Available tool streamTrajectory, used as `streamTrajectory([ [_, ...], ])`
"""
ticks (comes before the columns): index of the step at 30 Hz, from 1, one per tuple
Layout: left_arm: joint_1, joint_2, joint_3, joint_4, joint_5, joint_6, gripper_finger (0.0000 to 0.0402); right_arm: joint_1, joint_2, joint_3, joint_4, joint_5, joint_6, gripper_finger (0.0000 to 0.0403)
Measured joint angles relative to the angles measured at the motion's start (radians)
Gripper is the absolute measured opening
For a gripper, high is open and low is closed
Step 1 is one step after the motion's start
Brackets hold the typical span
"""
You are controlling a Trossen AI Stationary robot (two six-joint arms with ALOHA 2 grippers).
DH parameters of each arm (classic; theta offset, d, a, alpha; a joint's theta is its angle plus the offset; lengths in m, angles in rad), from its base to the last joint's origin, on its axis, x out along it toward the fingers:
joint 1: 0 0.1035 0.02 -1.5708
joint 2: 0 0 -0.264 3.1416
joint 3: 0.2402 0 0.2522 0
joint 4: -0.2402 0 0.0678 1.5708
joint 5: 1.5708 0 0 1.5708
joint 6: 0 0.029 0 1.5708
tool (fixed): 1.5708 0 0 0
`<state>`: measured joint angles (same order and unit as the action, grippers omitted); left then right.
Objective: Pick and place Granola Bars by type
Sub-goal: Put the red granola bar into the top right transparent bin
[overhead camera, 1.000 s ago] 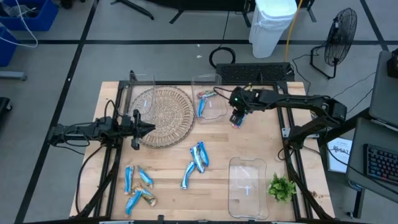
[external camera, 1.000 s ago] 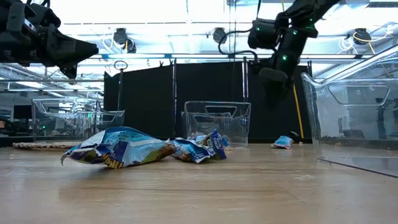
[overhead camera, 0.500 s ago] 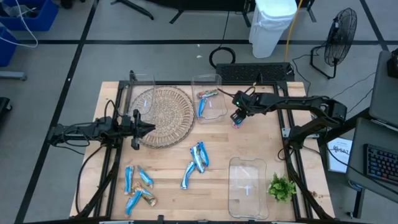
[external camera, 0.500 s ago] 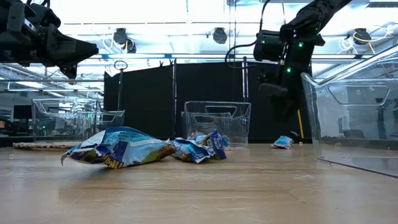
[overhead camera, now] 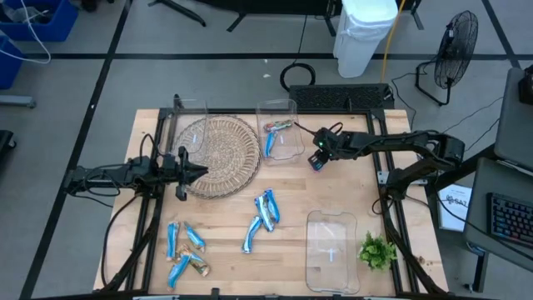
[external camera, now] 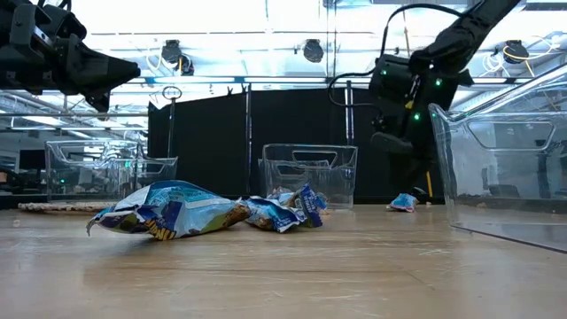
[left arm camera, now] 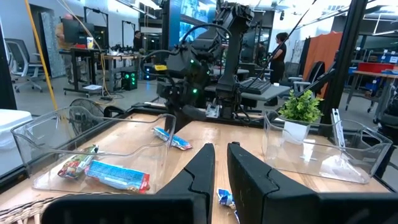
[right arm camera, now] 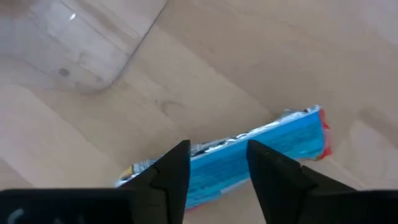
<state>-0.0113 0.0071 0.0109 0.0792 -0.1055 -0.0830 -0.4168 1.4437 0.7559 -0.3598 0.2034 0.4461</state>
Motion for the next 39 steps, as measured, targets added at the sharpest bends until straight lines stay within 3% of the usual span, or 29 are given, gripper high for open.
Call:
streamTrajectory([
  [10,0.0,0.0,0.0,0.0,0.0,0.0,0.0049,0.0,0.0,-0.032,0.01,-0.109,-0.09,0.0012],
  [16,0.0,0.0,0.0,0.0,0.0,0.0,0.0049,-0.004,0.0,-0.031,-0.09,-0.121,-0.118,0.0005],
  [22,0.0,0.0,0.0,0.0,0.0,0.0,0.0049,-0.026,0.0,-0.031,-0.228,0.026,-0.075,0.0002],
  [28,0.0,0.0,0.0,0.0,0.0,0.0,0.0049,-0.041,0.0,-0.031,-0.244,0.203,-0.075,0.0001],
  [39,0.0,0.0,0.0,0.0,0.0,0.0,0.0049,-0.054,0.0,-0.03,-0.265,0.356,-0.043,0.0001],
])
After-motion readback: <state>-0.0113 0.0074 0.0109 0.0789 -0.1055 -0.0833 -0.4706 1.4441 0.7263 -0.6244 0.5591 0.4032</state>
